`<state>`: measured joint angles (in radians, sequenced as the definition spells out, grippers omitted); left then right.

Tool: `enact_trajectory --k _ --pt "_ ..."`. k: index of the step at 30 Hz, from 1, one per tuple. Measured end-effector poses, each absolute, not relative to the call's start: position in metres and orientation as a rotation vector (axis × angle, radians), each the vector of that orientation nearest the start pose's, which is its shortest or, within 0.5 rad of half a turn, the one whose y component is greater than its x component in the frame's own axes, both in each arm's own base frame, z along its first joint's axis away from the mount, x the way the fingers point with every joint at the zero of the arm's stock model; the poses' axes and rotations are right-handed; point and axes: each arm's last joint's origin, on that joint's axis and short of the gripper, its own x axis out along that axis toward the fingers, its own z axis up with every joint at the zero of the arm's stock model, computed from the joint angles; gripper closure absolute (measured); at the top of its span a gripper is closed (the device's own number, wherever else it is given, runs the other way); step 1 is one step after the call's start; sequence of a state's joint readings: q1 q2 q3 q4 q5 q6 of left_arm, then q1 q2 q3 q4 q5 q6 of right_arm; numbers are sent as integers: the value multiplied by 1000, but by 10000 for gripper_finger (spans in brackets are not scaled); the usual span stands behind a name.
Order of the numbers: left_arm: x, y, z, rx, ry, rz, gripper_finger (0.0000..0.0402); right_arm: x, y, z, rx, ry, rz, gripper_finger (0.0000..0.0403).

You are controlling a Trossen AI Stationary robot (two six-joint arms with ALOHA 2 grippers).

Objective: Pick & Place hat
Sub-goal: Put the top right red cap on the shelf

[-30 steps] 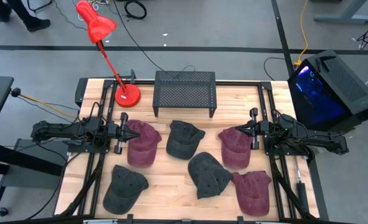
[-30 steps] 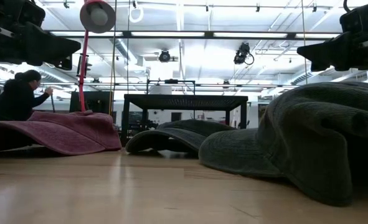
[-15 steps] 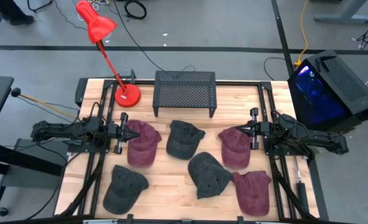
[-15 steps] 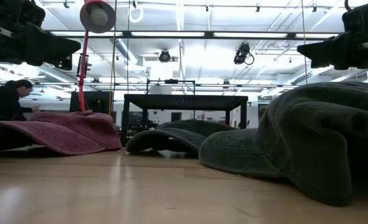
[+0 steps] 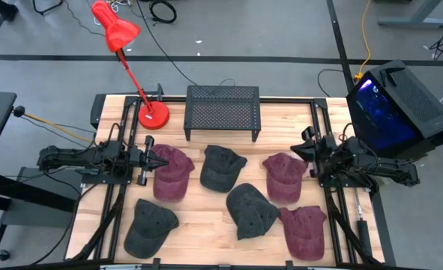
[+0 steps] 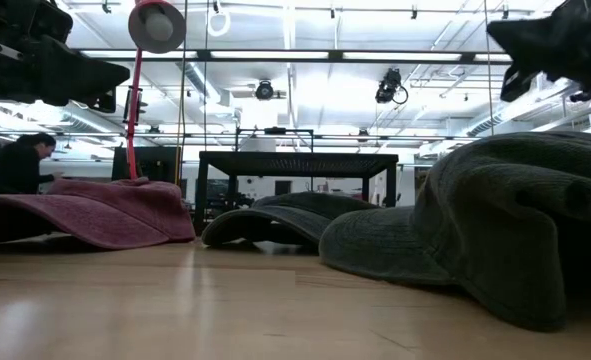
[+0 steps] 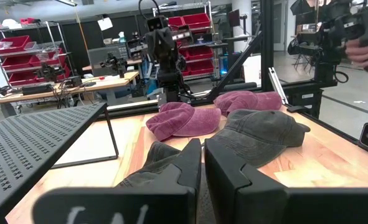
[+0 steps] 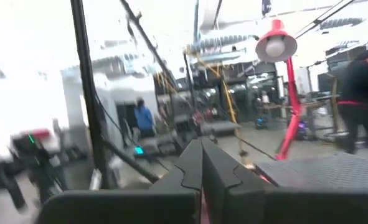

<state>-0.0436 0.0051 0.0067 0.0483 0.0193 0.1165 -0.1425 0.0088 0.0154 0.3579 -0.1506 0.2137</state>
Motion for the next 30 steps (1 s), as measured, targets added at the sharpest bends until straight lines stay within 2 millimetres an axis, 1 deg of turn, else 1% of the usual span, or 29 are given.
enact_trajectory --k 6,12,15,19,22,26,30 --pt "97 -5 170 115 -53 -60 374 84 -8 215 225 -505 86 399" --pt "97 -5 170 115 -53 -60 374 74 -6 230 193 -688 110 399" --pt "97 -5 170 116 -53 -60 374 70 -7 234 198 -751 79 399" --pt "97 -5 170 116 -54 -60 374 68 -8 239 211 -776 33 399" --pt "97 -5 170 116 -53 -60 374 66 -8 246 217 -793 17 399" --pt "97 -5 170 116 -53 -60 374 58 -7 264 208 -825 20 399" --pt "97 -5 170 116 -53 -60 374 51 -6 285 190 -813 9 399"
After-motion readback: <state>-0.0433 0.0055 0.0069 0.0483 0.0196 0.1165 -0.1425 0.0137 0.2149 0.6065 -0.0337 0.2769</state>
